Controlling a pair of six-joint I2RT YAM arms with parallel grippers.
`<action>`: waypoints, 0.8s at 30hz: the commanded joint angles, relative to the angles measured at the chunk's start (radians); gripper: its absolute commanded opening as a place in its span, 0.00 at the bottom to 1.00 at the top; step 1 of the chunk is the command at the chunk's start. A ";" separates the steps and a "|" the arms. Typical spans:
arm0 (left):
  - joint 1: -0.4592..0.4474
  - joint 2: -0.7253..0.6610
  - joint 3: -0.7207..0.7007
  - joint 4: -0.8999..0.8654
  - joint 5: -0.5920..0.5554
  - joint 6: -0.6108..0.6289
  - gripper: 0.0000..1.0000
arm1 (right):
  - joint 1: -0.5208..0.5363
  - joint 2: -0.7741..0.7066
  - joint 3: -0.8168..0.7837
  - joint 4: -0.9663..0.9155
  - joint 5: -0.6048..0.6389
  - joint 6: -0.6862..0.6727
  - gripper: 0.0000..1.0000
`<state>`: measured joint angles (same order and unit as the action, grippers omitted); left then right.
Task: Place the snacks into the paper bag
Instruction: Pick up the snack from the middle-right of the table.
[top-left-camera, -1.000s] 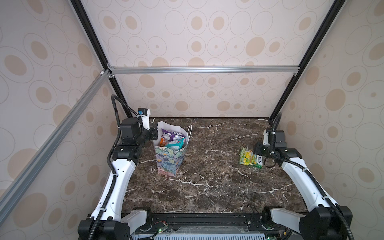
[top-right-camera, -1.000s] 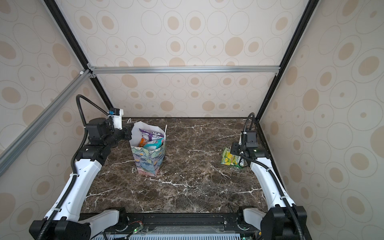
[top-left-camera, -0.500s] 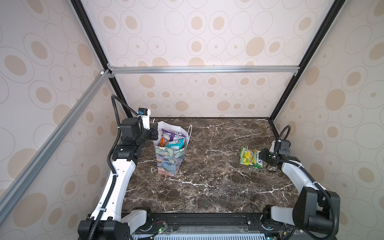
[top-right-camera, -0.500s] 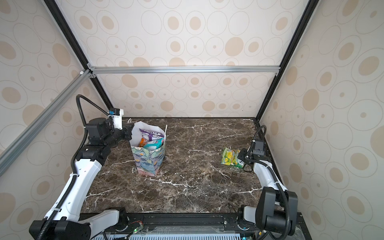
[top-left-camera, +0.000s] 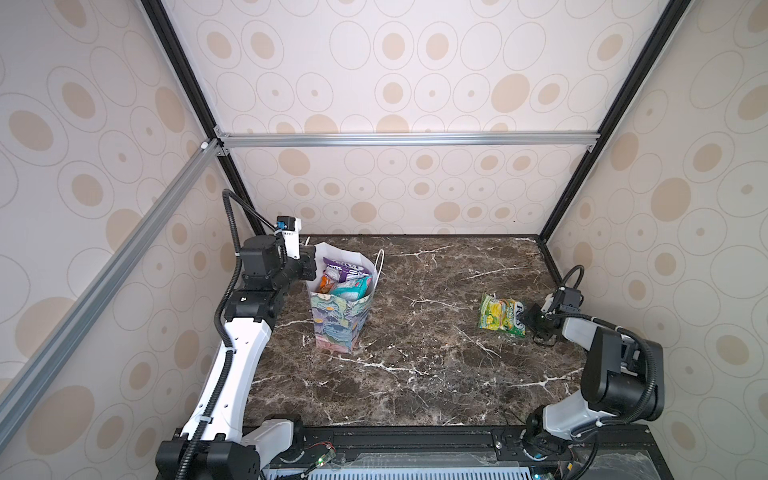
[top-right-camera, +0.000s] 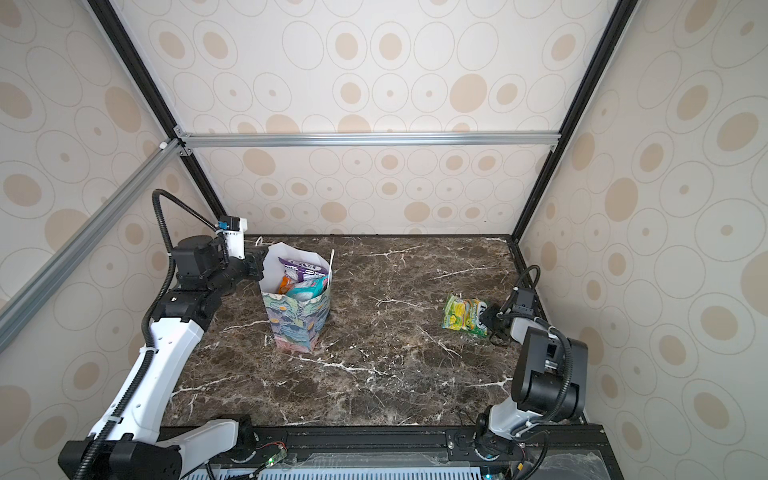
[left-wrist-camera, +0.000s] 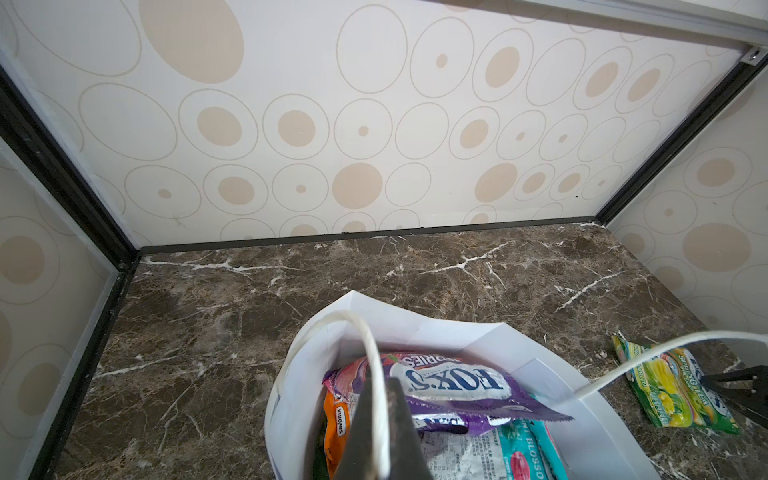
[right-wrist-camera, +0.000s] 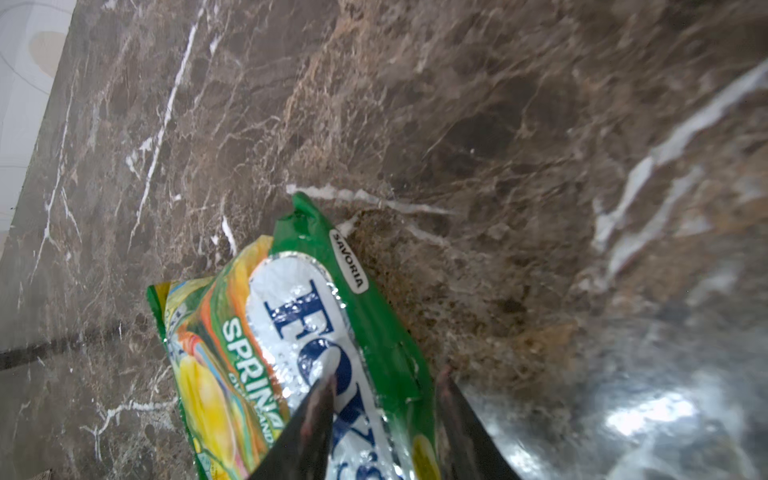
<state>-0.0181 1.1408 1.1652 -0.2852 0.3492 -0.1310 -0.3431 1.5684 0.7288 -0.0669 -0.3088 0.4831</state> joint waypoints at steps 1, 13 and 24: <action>0.000 0.004 0.013 -0.003 0.002 0.011 0.02 | -0.007 0.003 -0.009 0.035 -0.054 0.018 0.43; 0.000 0.007 0.015 -0.007 0.000 0.013 0.02 | -0.007 0.094 -0.001 0.054 -0.137 0.064 0.34; -0.001 0.007 0.014 -0.006 -0.004 0.015 0.01 | -0.007 0.080 0.021 0.043 -0.153 0.065 0.00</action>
<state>-0.0181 1.1412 1.1652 -0.2852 0.3454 -0.1307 -0.3489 1.6493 0.7376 0.0219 -0.4717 0.5499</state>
